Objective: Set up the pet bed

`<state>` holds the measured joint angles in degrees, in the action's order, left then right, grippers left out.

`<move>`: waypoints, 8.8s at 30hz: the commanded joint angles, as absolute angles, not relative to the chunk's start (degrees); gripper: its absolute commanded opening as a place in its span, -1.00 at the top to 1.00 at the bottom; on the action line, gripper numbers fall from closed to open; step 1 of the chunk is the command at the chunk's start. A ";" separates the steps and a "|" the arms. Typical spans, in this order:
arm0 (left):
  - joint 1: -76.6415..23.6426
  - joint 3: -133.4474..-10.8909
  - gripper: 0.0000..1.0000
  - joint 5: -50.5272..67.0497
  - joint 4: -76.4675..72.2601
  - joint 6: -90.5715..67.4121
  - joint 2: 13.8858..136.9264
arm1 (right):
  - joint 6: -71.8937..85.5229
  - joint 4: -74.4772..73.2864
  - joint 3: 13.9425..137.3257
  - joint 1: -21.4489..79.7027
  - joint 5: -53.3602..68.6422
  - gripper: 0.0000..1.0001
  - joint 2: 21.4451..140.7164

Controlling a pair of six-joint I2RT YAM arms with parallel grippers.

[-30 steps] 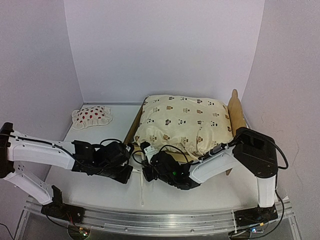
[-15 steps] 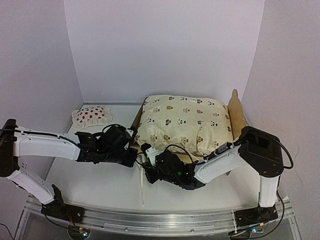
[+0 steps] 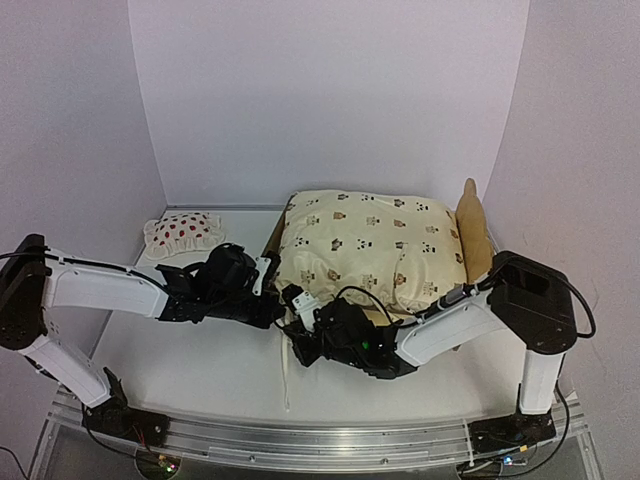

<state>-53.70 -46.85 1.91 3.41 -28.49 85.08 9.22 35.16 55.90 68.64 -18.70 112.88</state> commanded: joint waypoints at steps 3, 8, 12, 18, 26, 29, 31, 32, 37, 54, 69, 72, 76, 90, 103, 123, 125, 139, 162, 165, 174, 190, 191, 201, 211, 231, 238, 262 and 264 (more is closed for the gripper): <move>-52.19 -46.84 1.00 6.34 -2.73 -27.28 86.90 | 6.15 35.96 52.07 68.99 -17.59 0.56 108.59; -51.57 -46.97 1.00 7.00 -3.02 -26.89 87.44 | 3.94 34.86 48.97 68.26 -20.09 0.41 105.47; -51.19 -47.11 1.00 7.35 -3.01 -26.74 87.71 | 1.82 33.59 48.94 67.08 -21.96 0.48 104.63; -51.07 -47.54 1.00 7.56 -2.50 -26.45 88.14 | -3.57 32.48 51.68 66.56 -27.08 0.61 107.36; -51.00 -47.29 1.00 7.06 -0.82 -26.38 86.82 | -3.65 32.09 56.19 66.36 -30.06 0.68 113.46; -51.02 -47.01 1.00 6.70 -0.35 -26.28 86.14 | -1.46 32.10 56.33 66.36 -26.86 0.59 113.81; -50.98 -46.65 1.00 6.71 -0.35 -26.31 85.70 | -0.75 32.09 57.01 66.36 -26.09 0.54 114.55; -50.98 -46.45 1.00 6.78 -0.35 -26.35 85.45 | -0.57 32.08 57.52 66.36 -25.81 0.51 114.97; -50.98 -45.32 1.00 6.86 1.49 -26.72 84.04 | -0.44 32.18 60.34 66.36 -26.14 0.42 117.80; -51.01 -41.81 1.00 6.88 3.01 -27.61 79.13 | -1.74 37.74 58.18 66.36 -26.53 1.00 115.95; -50.28 -43.83 1.00 11.62 -5.51 -27.88 86.80 | 2.79 37.73 51.73 66.36 -12.13 1.00 106.62; -50.24 -44.70 1.00 13.67 -7.31 -27.85 88.99 | 3.02 37.15 51.82 66.36 -11.49 1.00 106.55; -50.26 -45.26 1.00 15.78 -9.05 -28.02 90.57 | 3.64 36.69 52.20 66.37 -10.98 1.00 107.32; -50.22 -44.30 1.00 17.20 -14.02 -26.56 93.66 | 6.69 34.80 54.35 66.36 -4.22 1.00 110.66; -49.99 -42.45 1.00 17.89 -17.91 -23.95 96.15 | 7.73 24.94 54.87 66.36 -6.04 0.72 106.36; -49.45 -43.11 1.00 19.79 -19.82 -23.91 98.75 | 7.49 6.73 56.68 65.92 -26.76 0.54 100.22; -49.40 -43.15 1.00 19.86 -19.72 -23.91 98.63 | 6.92 6.68 57.17 65.93 -27.58 0.57 101.53; -49.40 -43.92 1.00 19.92 -17.36 -26.43 96.43 | -2.41 22.13 57.12 64.95 -21.21 0.45 111.80; -49.40 -44.64 1.00 21.80 -15.03 -28.79 93.59 | -9.79 51.66 47.50 63.60 -17.33 0.31 115.48; -49.39 -44.63 1.00 21.79 -14.98 -29.64 93.12 | -10.19 52.39 47.46 63.42 -16.14 0.23 116.03; -49.39 -44.55 1.00 22.76 -15.52 -31.71 92.18 | -11.13 56.11 47.09 62.88 -14.53 0.19 117.49; -49.39 -44.34 1.00 24.10 -15.91 -33.21 90.30 | -13.51 59.67 48.32 62.91 -14.72 0.27 118.56; -49.39 -44.33 1.00 24.11 -15.91 -33.26 90.27 | -13.51 59.97 48.25 62.90 -15.05 0.27 118.49; -49.39 -44.63 1.00 23.90 -15.67 -33.91 89.82 | -12.67 63.07 46.63 62.86 -14.20 0.25 116.68; -49.39 -44.42 1.00 22.73 -15.23 -34.70 89.07 | -11.86 63.32 46.70 62.91 -13.89 0.83 117.04; -50.69 -39.42 -0.22 8.54 -0.72 -27.32 77.61 | -3.01 54.31 47.85 62.95 -21.41 1.00 113.59; -56.43 -40.15 -0.19 8.86 -1.09 -24.22 80.80 | 2.58 46.53 50.31 63.04 -22.14 1.00 111.75; -66.27 -53.71 0.07 -4.13 3.47 -25.45 102.29 | 8.46 38.53 51.59 63.08 -22.32 1.00 109.25; -67.41 -54.75 0.11 -6.10 4.85 -26.13 103.49 | 8.60 38.41 51.59 63.08 -22.19 1.00 109.16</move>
